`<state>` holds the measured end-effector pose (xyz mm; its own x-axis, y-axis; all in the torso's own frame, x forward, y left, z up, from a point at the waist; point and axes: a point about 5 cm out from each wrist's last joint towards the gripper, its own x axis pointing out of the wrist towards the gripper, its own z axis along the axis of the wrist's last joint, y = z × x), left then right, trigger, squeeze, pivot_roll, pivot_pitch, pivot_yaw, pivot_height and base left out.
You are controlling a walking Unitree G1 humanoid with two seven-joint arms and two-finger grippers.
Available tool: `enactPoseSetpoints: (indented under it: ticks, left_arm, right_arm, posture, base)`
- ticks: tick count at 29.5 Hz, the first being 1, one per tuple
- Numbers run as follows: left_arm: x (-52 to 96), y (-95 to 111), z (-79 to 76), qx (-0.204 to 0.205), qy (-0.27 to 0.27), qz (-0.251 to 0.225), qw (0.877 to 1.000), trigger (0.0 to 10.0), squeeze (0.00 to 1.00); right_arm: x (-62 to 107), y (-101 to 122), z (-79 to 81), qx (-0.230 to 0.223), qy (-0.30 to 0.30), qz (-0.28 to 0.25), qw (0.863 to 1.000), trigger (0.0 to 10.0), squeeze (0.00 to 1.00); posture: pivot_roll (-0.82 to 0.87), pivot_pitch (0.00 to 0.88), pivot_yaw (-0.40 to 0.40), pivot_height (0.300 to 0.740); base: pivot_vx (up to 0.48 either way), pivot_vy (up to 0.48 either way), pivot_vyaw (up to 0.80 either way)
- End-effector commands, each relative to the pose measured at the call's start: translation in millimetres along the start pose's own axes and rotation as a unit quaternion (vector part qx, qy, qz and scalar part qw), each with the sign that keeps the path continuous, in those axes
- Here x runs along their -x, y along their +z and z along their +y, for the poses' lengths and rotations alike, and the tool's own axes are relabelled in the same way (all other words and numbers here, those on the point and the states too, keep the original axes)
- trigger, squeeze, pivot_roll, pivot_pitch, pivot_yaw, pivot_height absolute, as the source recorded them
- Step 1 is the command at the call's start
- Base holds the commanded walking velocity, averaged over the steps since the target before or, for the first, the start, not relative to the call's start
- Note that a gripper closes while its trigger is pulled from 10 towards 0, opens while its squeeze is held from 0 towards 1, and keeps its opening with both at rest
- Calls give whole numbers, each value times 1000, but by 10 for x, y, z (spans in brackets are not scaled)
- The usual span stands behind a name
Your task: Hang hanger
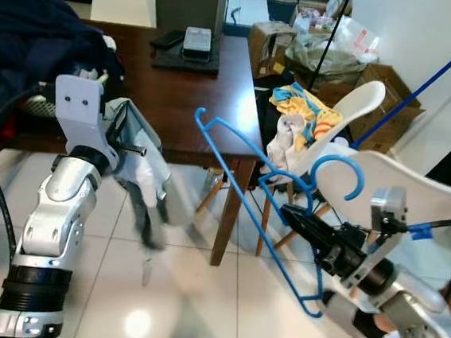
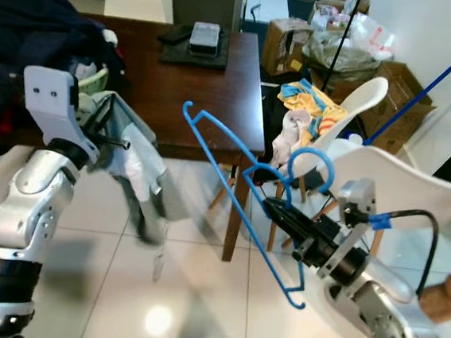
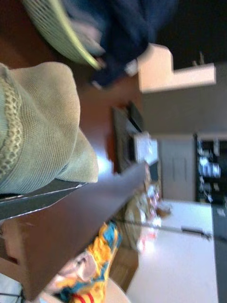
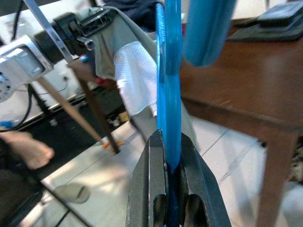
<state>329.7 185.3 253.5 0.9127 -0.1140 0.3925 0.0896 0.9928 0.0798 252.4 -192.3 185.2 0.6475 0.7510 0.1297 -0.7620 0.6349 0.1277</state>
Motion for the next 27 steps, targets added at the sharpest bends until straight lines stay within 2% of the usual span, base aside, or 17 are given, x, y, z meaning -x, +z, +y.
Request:
enactPoseSetpoints:
  ticks: [1, 10, 15, 23, 27]
  left_arm:
    - [-46, 111, -58, 2, -13, -19, 1000, 10000, 0]
    - [-141, 228, -102, 0, -40, -36, 999, 10000, 0]
    - [-202, 208, -150, 2, -58, -28, 998, 10000, 0]
    - [-212, 127, -150, -1, -56, -7, 998, 10000, 0]
    - [-215, 107, -188, 4, -77, -7, 997, 10000, 0]
  right_arm:
    - [9, 11, 6, 4, -7, 1, 1000, 10000, 0]
    - [-65, 30, 15, 4, -15, -4, 1000, 10000, 0]
    - [-93, 11, 15, 8, -26, 1, 1000, 10000, 0]
    - [-80, 10, 11, 16, -35, 5, 999, 10000, 0]
    - [-91, 9, 14, 17, -37, 5, 999, 10000, 0]
  posture:
    - [76, 99, -27, 740]
    - [79, 91, -23, 740]
    - [76, 94, -20, 740]
    - [70, 100, -16, 740]
    - [70, 101, -16, 740]
  base:
    - [480, 0, 0]
    - [365, 0, 0]
    - [309, 0, -586]
    - [0, 0, 0]
    - [0, 0, 0]
